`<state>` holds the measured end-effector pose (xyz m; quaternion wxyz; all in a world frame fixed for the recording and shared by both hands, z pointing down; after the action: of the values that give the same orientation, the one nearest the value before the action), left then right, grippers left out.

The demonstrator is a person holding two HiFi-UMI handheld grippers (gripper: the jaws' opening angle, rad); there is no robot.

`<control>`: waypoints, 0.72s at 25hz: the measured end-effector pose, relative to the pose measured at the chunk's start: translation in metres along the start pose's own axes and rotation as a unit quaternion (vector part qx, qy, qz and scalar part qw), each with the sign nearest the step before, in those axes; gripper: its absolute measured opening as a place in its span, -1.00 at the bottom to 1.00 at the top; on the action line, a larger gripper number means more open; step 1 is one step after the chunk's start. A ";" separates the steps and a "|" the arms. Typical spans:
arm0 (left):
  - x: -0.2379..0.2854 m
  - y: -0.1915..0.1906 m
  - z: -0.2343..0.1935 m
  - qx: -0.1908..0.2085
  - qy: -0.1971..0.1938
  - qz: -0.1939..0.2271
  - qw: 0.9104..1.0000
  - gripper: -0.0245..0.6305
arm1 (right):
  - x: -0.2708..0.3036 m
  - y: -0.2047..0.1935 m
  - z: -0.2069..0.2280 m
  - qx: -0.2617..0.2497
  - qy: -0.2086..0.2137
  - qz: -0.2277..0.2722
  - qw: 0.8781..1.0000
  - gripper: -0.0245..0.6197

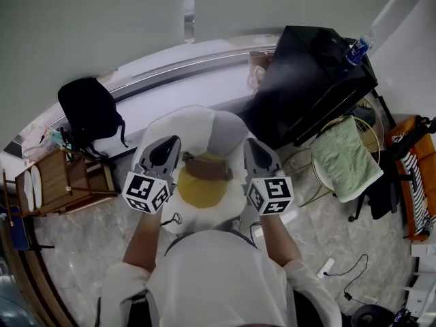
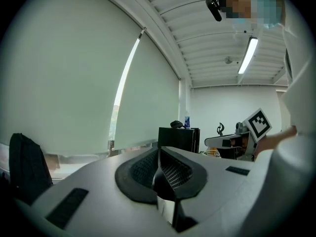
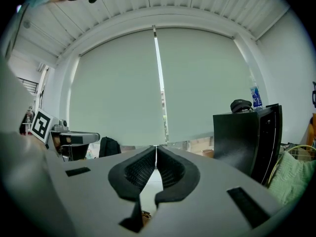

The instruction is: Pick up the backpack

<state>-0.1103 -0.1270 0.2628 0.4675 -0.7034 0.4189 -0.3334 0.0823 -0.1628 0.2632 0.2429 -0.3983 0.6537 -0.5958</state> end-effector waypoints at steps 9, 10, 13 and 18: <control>0.021 -0.023 -0.021 -0.013 0.012 -0.023 1.000 -0.80 | 0.019 -0.032 0.009 0.021 0.001 -0.025 0.999 -0.83; 0.023 -0.026 -0.024 -0.013 0.014 -0.026 0.999 -0.80 | 0.022 -0.037 0.009 0.024 0.002 -0.026 0.999 -0.83; 0.031 -0.037 -0.032 -0.015 0.019 -0.032 0.999 -0.80 | 0.030 -0.051 0.011 0.029 0.004 -0.028 0.999 -0.83; 0.035 -0.057 -0.041 -0.020 0.027 -0.042 0.999 -0.80 | 0.044 -0.075 0.013 0.037 0.008 -0.037 0.999 -0.83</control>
<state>-0.1152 -0.1618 0.3332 0.4275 -0.7202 0.4078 -0.3638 0.0853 -0.2037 0.3410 0.2299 -0.4082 0.6176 -0.6317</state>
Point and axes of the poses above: the fingertips, and each gripper's own axes: x forward along the fingers, z to its right, y out of its top, the point moved 1 cm from there along -x, backward along the fingers, and after that the axes turned 14 degrees about -x, right-handed, at the moved point
